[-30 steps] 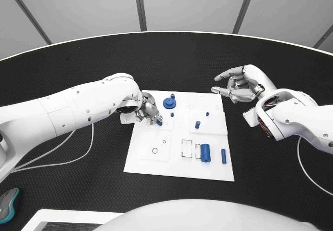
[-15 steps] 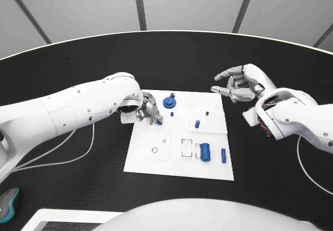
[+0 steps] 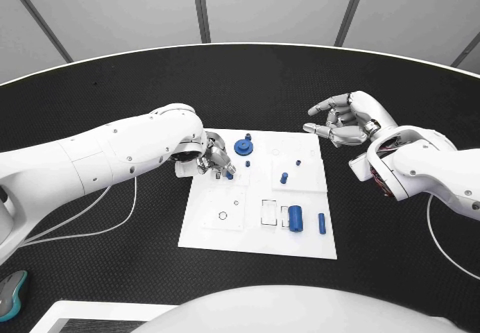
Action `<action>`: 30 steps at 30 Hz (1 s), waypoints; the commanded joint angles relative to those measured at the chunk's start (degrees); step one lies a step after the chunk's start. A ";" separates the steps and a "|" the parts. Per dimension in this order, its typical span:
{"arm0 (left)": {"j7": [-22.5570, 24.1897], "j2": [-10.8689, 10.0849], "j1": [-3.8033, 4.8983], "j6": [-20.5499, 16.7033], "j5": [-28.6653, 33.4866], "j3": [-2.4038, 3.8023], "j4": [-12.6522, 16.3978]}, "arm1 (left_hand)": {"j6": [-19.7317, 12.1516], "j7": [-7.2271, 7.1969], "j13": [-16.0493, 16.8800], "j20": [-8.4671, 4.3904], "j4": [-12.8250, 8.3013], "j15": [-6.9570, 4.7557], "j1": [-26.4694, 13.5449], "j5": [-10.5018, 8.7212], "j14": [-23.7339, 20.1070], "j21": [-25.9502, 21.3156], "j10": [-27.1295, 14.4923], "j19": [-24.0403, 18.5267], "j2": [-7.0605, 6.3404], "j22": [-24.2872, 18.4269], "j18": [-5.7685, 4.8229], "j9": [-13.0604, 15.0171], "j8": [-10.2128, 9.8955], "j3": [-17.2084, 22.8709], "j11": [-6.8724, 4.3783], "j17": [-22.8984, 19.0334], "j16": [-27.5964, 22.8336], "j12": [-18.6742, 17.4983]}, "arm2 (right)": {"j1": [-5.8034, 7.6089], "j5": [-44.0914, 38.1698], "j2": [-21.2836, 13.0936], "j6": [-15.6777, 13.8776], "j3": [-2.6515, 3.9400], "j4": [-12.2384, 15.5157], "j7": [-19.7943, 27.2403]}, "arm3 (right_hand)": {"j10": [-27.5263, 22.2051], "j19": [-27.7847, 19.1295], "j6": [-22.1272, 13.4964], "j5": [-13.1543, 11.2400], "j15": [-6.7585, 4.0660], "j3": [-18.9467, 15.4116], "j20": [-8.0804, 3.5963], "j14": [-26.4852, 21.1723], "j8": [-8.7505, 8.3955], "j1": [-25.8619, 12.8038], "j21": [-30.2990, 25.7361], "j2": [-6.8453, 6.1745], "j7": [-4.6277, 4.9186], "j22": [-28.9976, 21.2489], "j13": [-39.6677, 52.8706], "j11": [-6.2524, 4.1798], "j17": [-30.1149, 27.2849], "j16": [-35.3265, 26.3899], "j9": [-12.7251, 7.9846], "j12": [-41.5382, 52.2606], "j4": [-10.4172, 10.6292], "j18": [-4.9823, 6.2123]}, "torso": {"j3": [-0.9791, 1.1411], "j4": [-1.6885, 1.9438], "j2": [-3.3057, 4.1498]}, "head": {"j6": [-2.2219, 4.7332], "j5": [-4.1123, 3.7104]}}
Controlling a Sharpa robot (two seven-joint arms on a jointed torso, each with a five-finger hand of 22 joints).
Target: Assemble the parts on the task board
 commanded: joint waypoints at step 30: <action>-1.51 0.47 -0.31 -0.20 0.53 -0.01 -1.02 | 0.20 -1.22 -0.83 -0.52 -3.87 -0.61 -3.52 -0.40 3.76 -0.25 0.08 0.13 -0.01 -0.19 -1.08 -0.64 -1.31 -4.27 -0.78 5.14 0.33 -0.67 | 0.00 0.00 0.14 0.03 0.00 -0.15 0.03 | 0.51 0.55 0.44 0.39 -0.54 -0.18 0.08 0.21 0.31 0.07 -0.95 0.32 -0.20 -0.39 -0.26 -0.04 -0.10 -0.72 -0.13 0.04 0.23 0.78 | -0.02 -0.01 -0.07 | -0.10 -0.24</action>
